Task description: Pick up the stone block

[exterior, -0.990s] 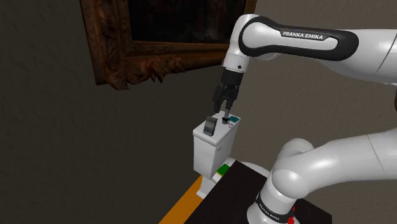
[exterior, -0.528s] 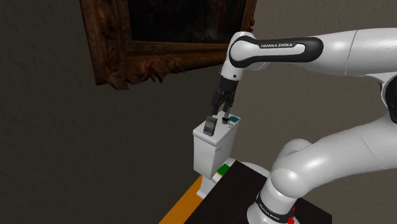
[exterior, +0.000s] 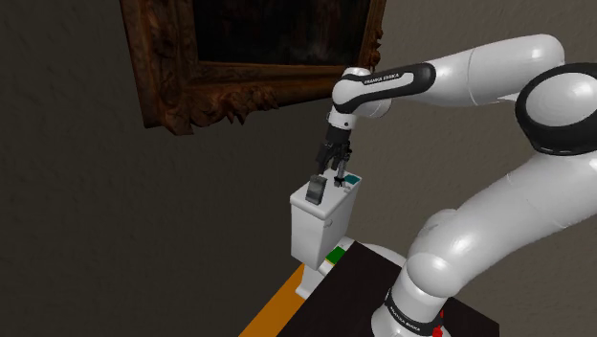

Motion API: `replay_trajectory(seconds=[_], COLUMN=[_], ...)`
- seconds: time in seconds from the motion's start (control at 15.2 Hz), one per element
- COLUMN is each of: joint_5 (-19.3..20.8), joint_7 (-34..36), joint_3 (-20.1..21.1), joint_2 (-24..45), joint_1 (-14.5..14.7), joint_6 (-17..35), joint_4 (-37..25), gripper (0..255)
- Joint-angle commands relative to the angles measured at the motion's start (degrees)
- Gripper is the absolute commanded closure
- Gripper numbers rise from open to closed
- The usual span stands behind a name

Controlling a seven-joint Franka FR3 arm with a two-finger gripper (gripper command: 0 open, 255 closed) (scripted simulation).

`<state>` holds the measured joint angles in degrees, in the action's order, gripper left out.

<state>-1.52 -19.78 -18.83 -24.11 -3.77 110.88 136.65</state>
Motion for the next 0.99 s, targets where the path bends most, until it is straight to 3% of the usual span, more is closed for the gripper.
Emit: replay_trajectory(seconds=[0.0,0.53,0.92], joint_5=[-0.64,-7.3,-15.08], joint_7=[-2.79,-14.78,-23.75], joint_3=[-1.94,-8.0,-9.22], joint_2=[4.47,22.23,36.64], joint_1=[0.11,-0.33,-3.48], joint_6=[2.62,8.64,9.72], joint_4=[-1.69,-11.31,-21.79], gripper=[0,0,0])
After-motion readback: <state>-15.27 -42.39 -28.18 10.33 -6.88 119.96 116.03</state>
